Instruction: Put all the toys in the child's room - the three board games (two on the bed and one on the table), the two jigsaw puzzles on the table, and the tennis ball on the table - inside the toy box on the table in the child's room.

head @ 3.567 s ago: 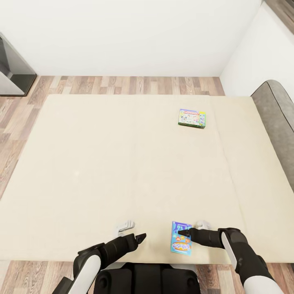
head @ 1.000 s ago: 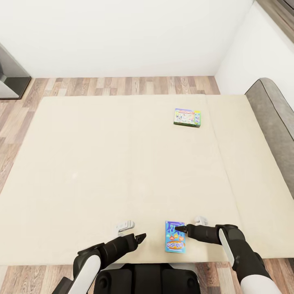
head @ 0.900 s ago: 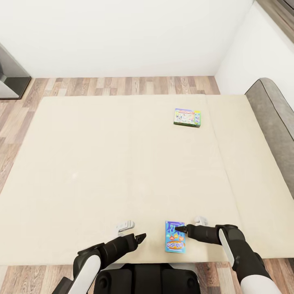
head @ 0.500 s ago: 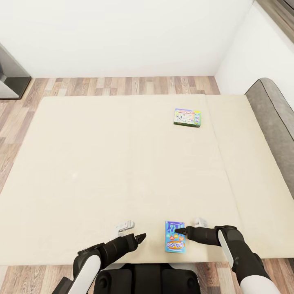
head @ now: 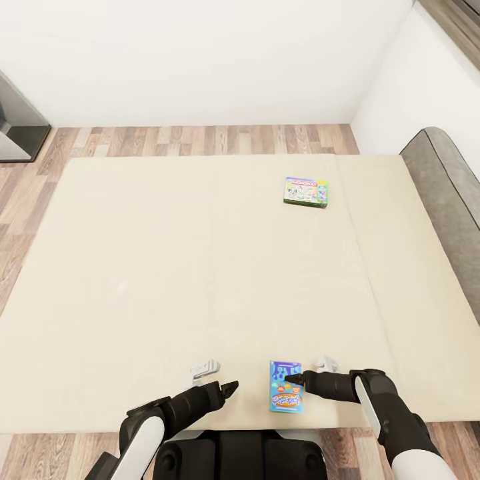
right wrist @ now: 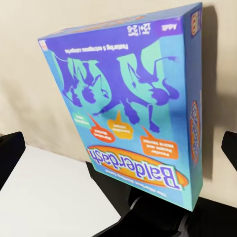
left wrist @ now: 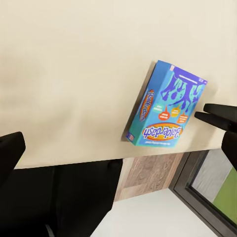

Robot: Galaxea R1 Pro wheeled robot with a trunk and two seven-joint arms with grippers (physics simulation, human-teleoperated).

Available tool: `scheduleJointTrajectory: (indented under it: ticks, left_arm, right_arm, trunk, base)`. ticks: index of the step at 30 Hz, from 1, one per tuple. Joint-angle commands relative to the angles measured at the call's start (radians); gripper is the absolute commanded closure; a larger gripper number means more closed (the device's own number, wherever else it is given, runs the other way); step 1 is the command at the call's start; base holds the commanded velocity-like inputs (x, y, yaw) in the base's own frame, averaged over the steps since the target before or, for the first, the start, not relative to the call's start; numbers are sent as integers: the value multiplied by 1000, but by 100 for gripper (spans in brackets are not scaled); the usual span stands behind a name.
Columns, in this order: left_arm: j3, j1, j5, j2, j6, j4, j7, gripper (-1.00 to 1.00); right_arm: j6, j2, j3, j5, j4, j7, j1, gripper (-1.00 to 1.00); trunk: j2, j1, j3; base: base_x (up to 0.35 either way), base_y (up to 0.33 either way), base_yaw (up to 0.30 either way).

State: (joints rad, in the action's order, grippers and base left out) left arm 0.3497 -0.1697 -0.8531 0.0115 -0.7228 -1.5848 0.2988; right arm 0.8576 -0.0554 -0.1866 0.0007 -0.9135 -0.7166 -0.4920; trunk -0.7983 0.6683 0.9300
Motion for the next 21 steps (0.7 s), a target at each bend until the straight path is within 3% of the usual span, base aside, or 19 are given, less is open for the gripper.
scheduleJointTrajectory:
  ticks: [1,21]
  left_arm:
    - [2,-1,-10,1,-1,-1,10,-100]
    - [2,-1,-10,1,-1,-1,11,-100]
  right_arm:
    - [6,0,-2,0,0,-4,0,-100]
    - [2,-1,-1,2,1,-2,-6,-100]
  trunk:
    - [-1,0,1]
    - [-1,0,1]
  base:
    - [0,0,0]
    - [0,0,0]
